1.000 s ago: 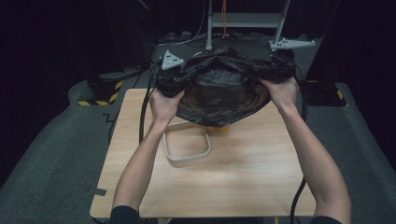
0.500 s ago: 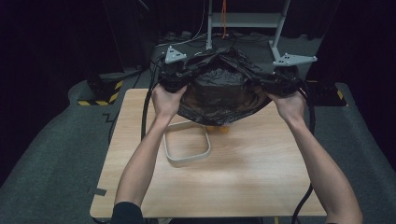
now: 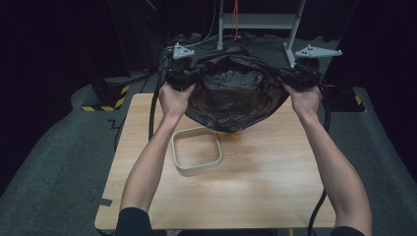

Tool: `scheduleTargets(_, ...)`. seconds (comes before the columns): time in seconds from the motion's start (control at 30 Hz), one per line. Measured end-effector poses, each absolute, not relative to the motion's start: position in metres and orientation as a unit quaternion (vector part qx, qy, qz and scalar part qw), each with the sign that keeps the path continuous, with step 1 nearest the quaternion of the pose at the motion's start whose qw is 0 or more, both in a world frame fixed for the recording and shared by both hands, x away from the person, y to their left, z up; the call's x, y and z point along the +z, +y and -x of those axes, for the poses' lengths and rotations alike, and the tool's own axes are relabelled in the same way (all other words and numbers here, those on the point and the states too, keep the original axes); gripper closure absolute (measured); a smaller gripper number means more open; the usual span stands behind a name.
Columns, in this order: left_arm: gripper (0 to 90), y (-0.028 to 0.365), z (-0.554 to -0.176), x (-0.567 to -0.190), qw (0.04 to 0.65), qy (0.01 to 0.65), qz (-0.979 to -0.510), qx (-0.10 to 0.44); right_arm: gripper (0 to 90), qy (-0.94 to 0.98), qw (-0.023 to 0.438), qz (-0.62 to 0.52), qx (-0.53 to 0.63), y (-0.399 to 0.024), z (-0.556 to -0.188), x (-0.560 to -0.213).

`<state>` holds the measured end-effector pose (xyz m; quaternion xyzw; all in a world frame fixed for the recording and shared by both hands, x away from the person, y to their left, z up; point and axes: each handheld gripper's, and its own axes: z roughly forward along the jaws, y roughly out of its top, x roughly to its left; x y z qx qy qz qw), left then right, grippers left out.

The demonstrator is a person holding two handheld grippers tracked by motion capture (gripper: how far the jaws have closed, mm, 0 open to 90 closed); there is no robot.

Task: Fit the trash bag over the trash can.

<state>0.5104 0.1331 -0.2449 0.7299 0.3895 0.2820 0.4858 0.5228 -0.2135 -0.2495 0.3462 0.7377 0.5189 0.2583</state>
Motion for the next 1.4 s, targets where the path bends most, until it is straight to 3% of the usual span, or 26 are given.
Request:
scheduleTargets(0.63, 89.3, 0.129, -0.555, -0.242, 0.46, 0.434, -0.725, 0.274, 90.0, 0.73, 0.272, -0.378, 0.5, -0.204, -0.565, -0.251)
scheduleTargets(1.03, 89.2, 0.123, -0.586, -0.243, 0.418, 0.451, -0.727, 0.305, 90.0, 0.732, 0.288, -0.396, 0.473, -0.193, -0.588, -0.258)
scheduleTargets(1.4, 89.3, 0.122, -0.611, -0.256, 0.407, 0.482, -0.729, 0.265, 90.0, 0.732, 0.291, -0.413, 0.458, -0.185, -0.603, -0.27)
